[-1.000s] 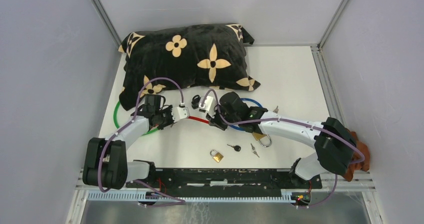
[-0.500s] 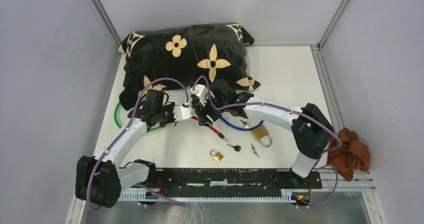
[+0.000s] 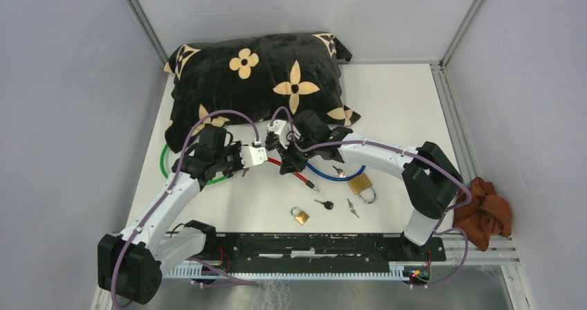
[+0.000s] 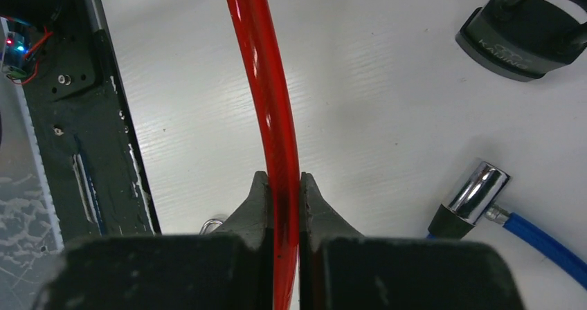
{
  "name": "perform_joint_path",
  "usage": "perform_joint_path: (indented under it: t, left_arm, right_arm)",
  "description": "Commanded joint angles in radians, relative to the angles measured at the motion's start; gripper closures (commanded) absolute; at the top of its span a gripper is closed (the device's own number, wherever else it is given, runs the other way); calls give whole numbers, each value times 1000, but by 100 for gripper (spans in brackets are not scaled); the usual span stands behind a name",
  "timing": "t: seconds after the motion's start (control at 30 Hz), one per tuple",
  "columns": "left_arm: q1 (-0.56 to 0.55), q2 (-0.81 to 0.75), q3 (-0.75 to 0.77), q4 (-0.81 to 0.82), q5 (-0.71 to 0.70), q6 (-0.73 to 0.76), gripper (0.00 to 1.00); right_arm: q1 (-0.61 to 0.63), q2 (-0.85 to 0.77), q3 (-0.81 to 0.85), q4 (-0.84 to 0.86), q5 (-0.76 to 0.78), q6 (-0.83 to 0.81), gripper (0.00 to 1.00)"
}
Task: Lock with the key
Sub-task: Pick up the lock from the center of the board.
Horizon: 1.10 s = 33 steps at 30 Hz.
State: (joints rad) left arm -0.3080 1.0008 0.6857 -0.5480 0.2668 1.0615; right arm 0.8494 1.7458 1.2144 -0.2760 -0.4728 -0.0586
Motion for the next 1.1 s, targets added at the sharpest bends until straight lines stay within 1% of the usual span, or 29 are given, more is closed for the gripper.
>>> perform_joint_path:
  t: [0.0,0.03,0.07,0.13,0.17,0.23,0.27,0.33,0.37,0.47,0.57,0.6,0.7,0.8,0.9,1.0,1.07]
  left_arm:
    - [-6,-61,102,15,114,-185,98]
    - [-5,-67,124,7,141,-237,96]
    - [-6,-74,143,-4,177,-294,90]
    - [-6,-99,158,-21,250,-408,68]
    - [-6,-119,152,-28,297,-440,59]
    - [-6,-144,135,-32,338,-503,43]
    - [-6,-157,128,-29,351,-533,36]
    - [-5,-185,116,-5,353,-600,28]
    - [-4,-201,115,9,346,-625,21]
    - [7,-245,131,34,335,-665,11]
    - [33,-274,153,35,323,-675,2]
    - [40,-282,158,36,315,-675,1]
    - [57,-301,153,36,301,-664,0]
    - [61,-311,96,67,306,-663,0]
    - [62,-310,33,116,385,-675,0]
    - [61,-317,-25,155,519,-673,0]
    - [60,-316,-66,197,619,-685,0]
  right_arm:
    - [-6,-56,14,-15,57,-35,100]
    - [-7,-77,13,-10,64,-50,100]
    - [-9,-110,5,9,63,-65,100]
    - [-12,-206,-50,89,70,-95,100]
    - [-13,-264,-84,145,78,-115,100]
    - [-14,-366,-142,218,100,-159,100]
    - [-14,-411,-178,257,106,-193,100]
    - [-19,-505,-245,327,139,-245,100]
    - [-27,-549,-272,343,151,-268,100]
    - [-63,-649,-303,357,153,-312,100]
    - [-92,-727,-321,367,187,-342,100]
    - [-101,-747,-325,379,194,-346,100]
    - [-123,-807,-338,433,193,-344,100]
    - [-132,-841,-345,491,136,-332,100]
    - [-136,-847,-334,510,115,-325,100]
    - [-148,-848,-321,521,115,-317,100]
    - [-154,-847,-316,538,83,-312,100]
